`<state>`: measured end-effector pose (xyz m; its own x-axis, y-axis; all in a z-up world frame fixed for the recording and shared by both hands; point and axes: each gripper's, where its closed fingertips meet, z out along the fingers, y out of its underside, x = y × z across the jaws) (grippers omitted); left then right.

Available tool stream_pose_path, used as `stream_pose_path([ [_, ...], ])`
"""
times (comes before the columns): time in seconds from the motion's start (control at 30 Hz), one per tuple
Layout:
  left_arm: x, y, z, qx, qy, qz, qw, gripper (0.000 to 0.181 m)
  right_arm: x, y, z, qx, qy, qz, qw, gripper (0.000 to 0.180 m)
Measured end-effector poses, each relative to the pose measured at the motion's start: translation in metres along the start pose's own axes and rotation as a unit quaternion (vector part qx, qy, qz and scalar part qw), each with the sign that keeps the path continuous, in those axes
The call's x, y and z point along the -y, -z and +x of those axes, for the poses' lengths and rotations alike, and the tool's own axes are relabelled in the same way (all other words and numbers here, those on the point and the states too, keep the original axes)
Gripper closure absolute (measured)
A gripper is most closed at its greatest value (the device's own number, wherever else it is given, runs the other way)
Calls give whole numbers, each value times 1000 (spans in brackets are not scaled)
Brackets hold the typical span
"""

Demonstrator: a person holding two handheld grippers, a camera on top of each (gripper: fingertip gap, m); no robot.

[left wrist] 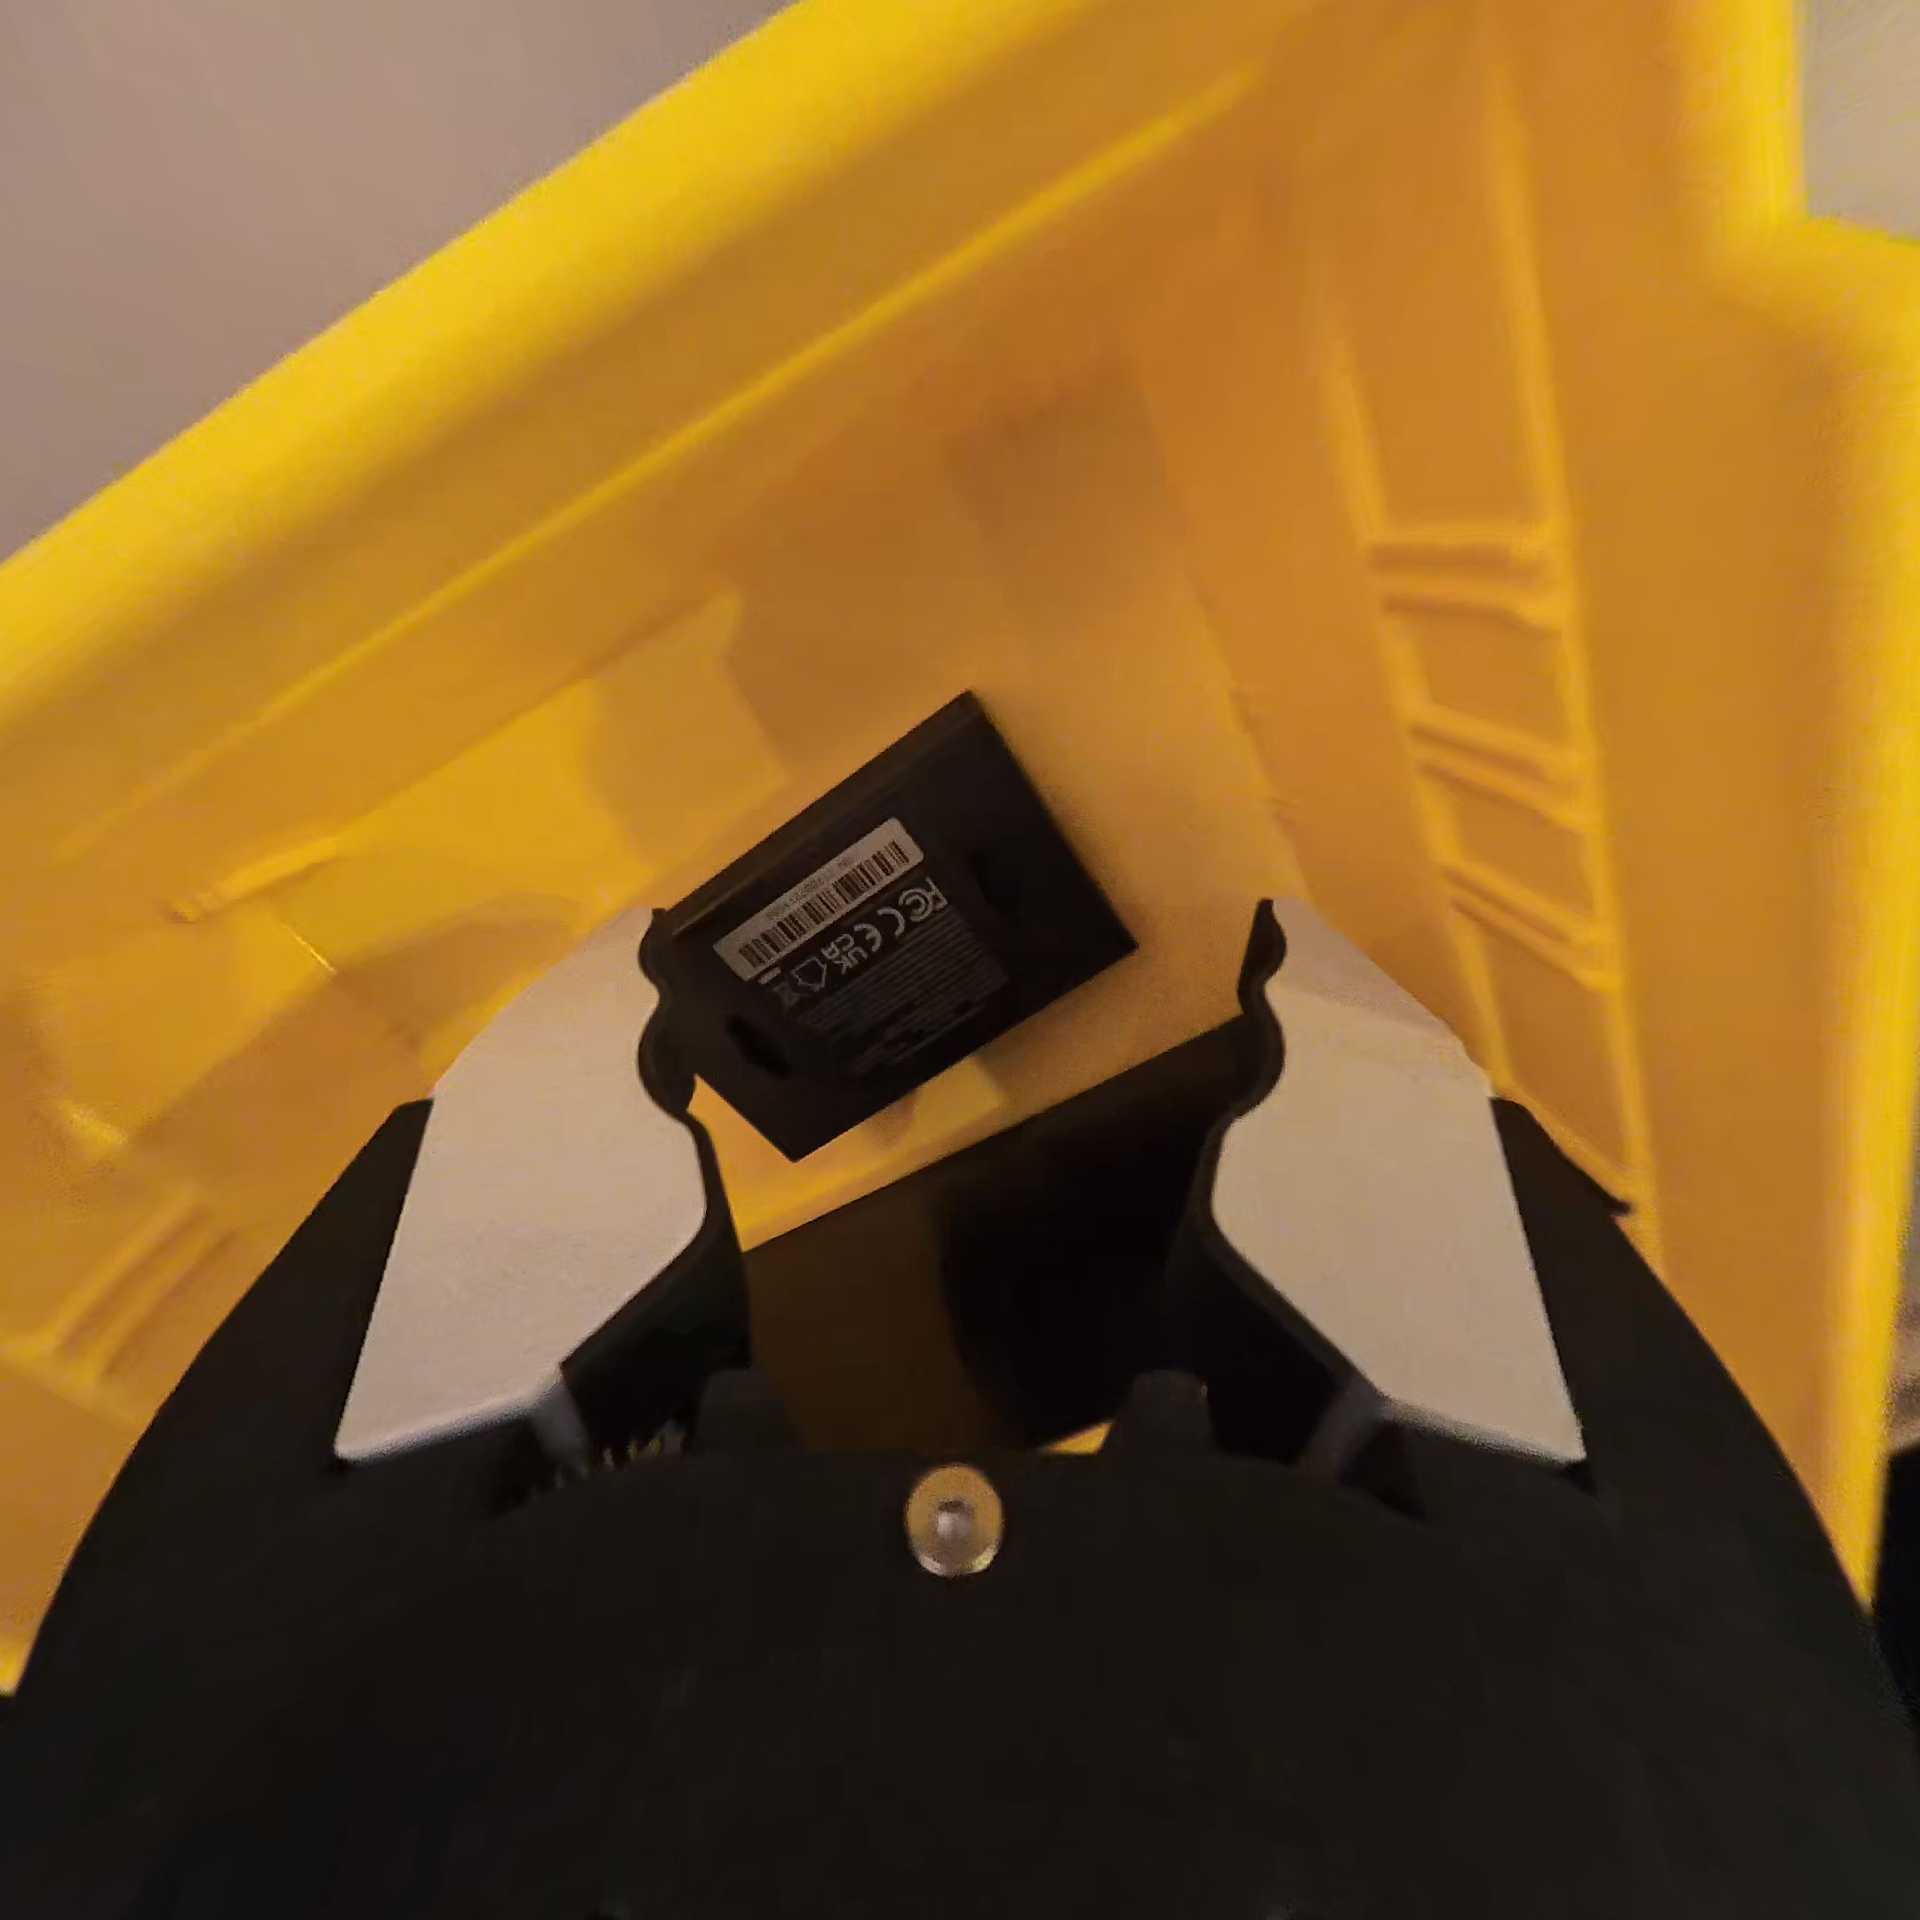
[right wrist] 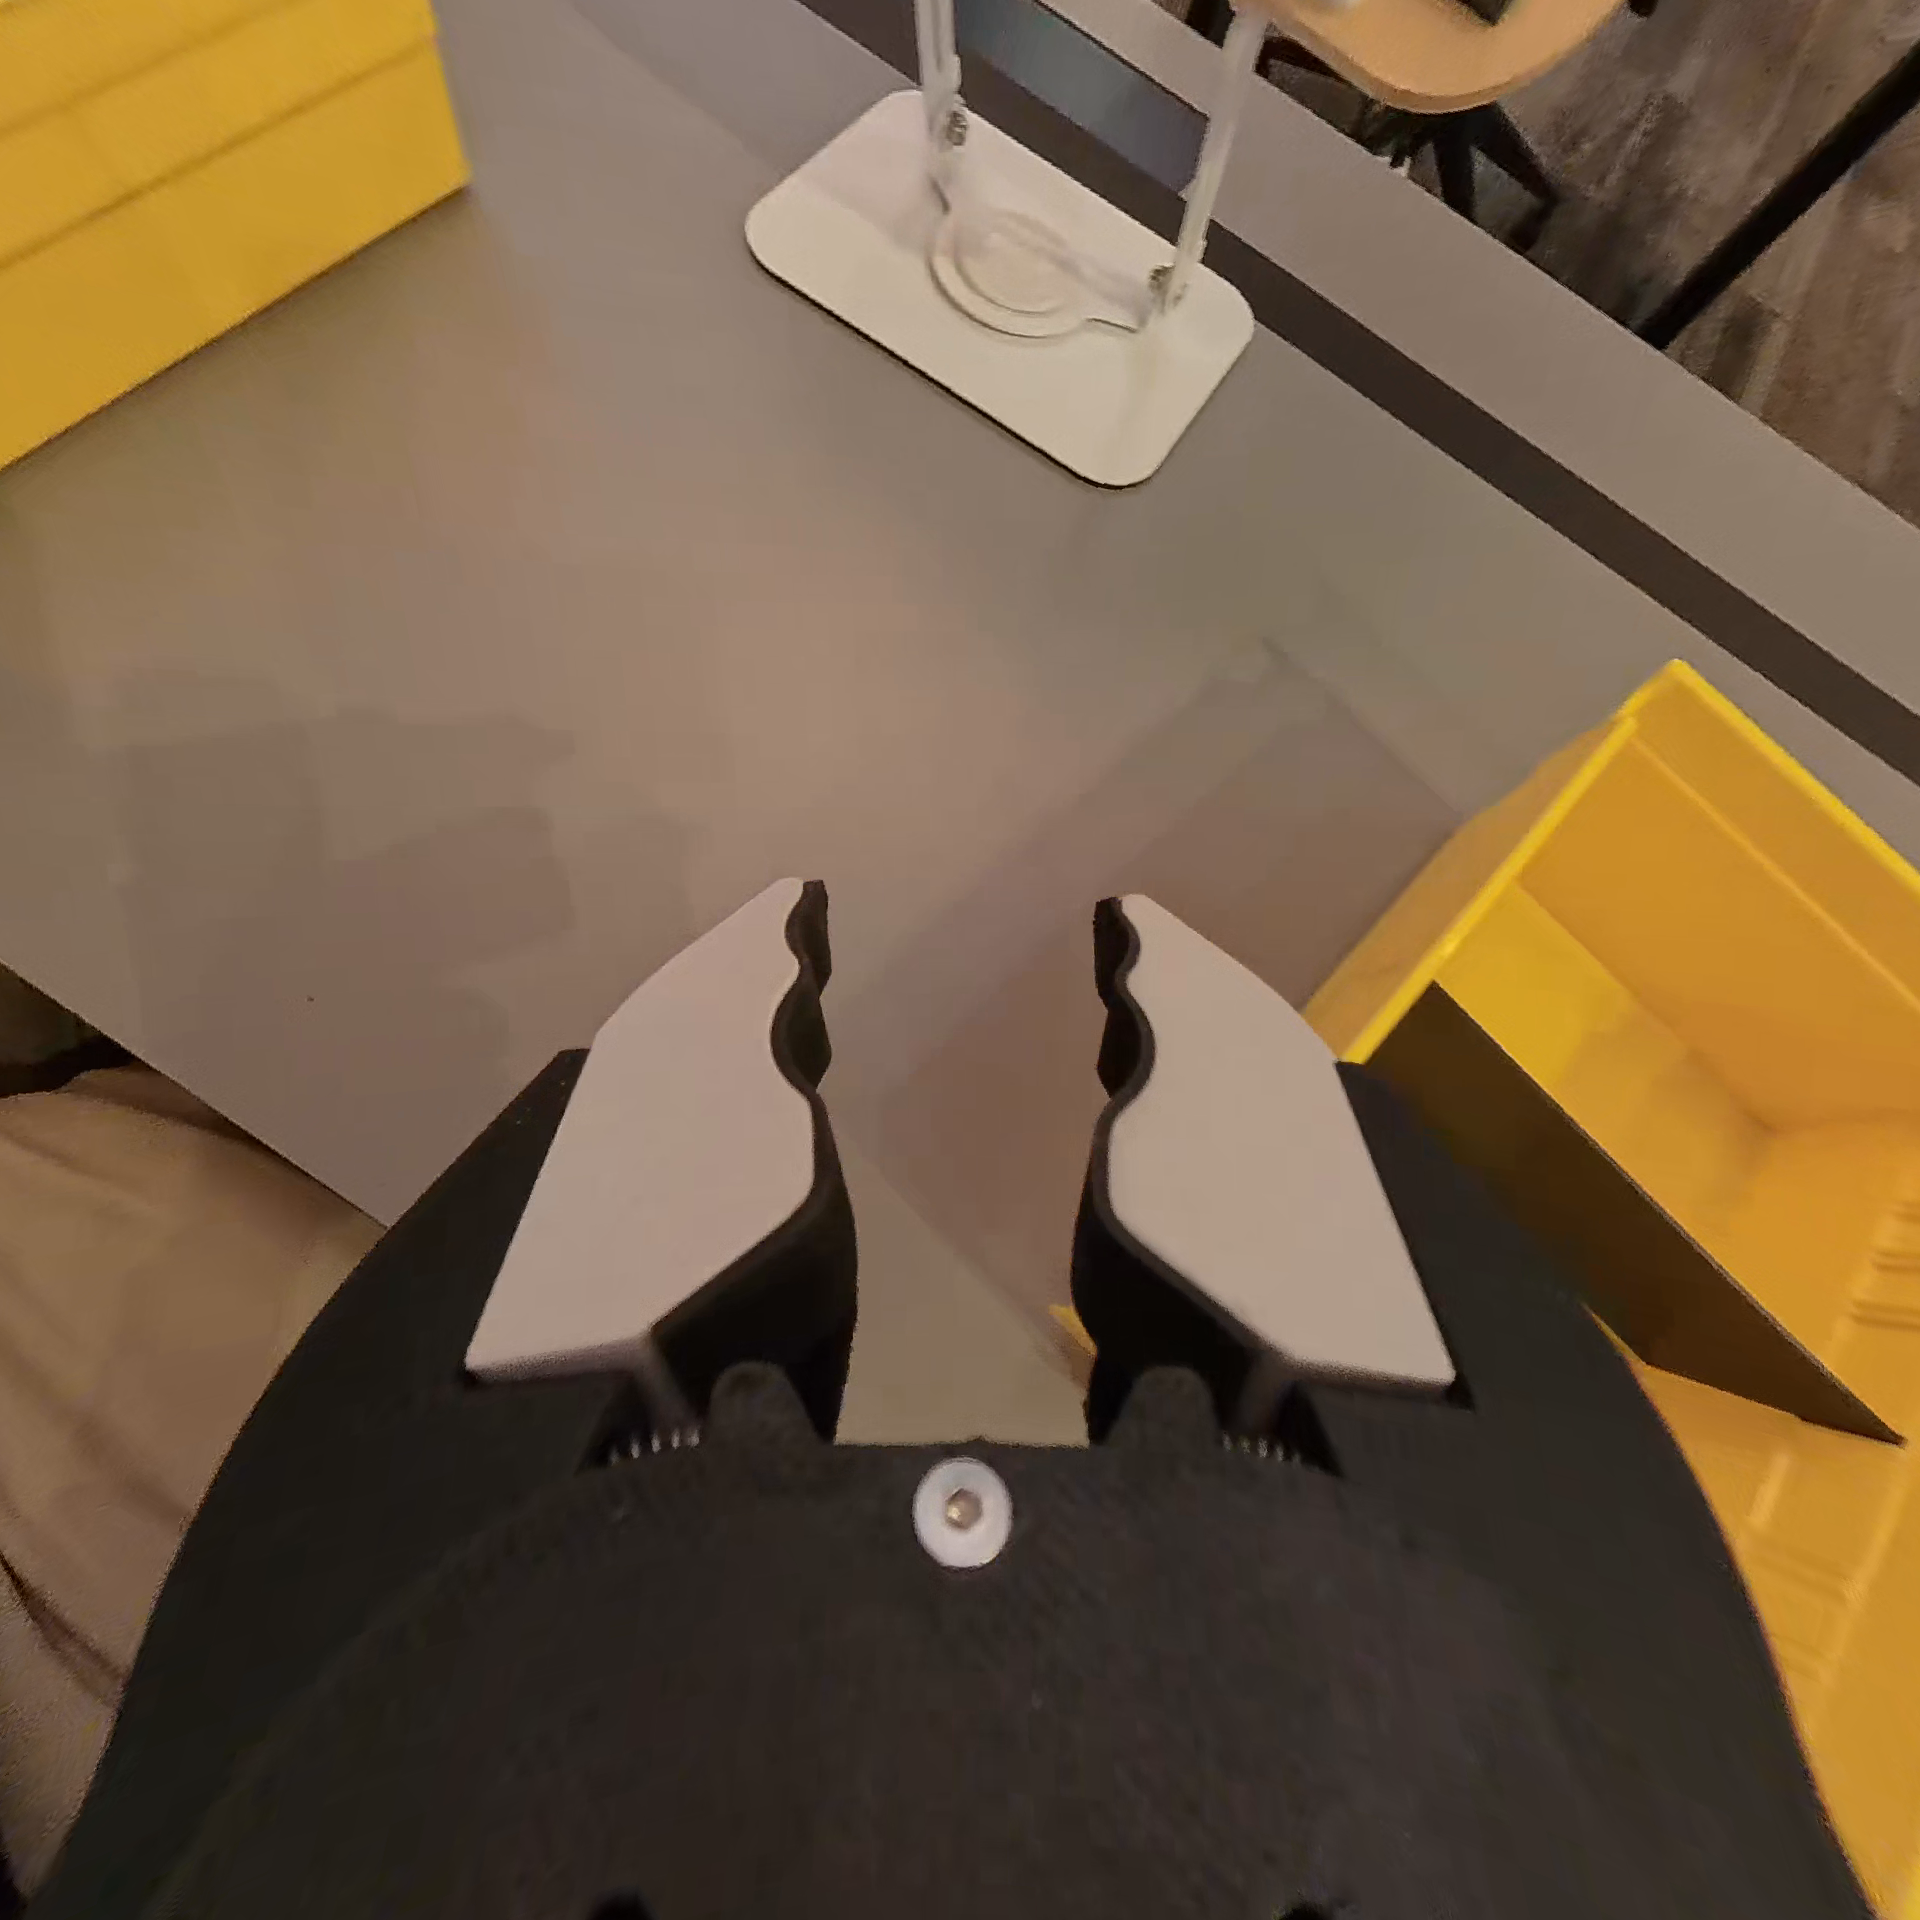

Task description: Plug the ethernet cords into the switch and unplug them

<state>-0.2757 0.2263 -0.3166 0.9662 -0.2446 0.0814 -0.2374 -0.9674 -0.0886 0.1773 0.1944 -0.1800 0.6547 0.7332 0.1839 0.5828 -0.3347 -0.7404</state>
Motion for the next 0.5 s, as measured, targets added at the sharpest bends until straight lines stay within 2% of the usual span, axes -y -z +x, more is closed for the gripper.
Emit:
stream_pose_path([
  [0.1,-7,-11,-17,77,-26,-71,994,76,-1,-7,-9,15,3,-1,1000,130],
  [0.23,-5,-25,-11,39,9,-92,995,86,-5,-13,-21,34,6,2,999,130],
  [0.27,-2,-24,-10,38,7,-87,995,98,-6,-15,-24,39,7,1,999,130],
  [0.37,12,-17,-11,36,6,-37,999,180,-11,-20,-29,50,9,-3,999,129],
  [0.4,14,-15,-7,18,2,-26,1000,181,-12,-21,-31,54,9,-1,998,129],
  [0.43,8,-16,-7,17,-6,-38,999,172,-12,-21,-32,58,8,0,998,129],
  [0.47,1,-16,-18,55,-17,-61,996,141,-13,-22,-33,61,7,0,998,129],
  [0.5,-2,-14,-22,70,-30,-68,995,118,-13,-22,-33,62,9,-1,998,129],
])
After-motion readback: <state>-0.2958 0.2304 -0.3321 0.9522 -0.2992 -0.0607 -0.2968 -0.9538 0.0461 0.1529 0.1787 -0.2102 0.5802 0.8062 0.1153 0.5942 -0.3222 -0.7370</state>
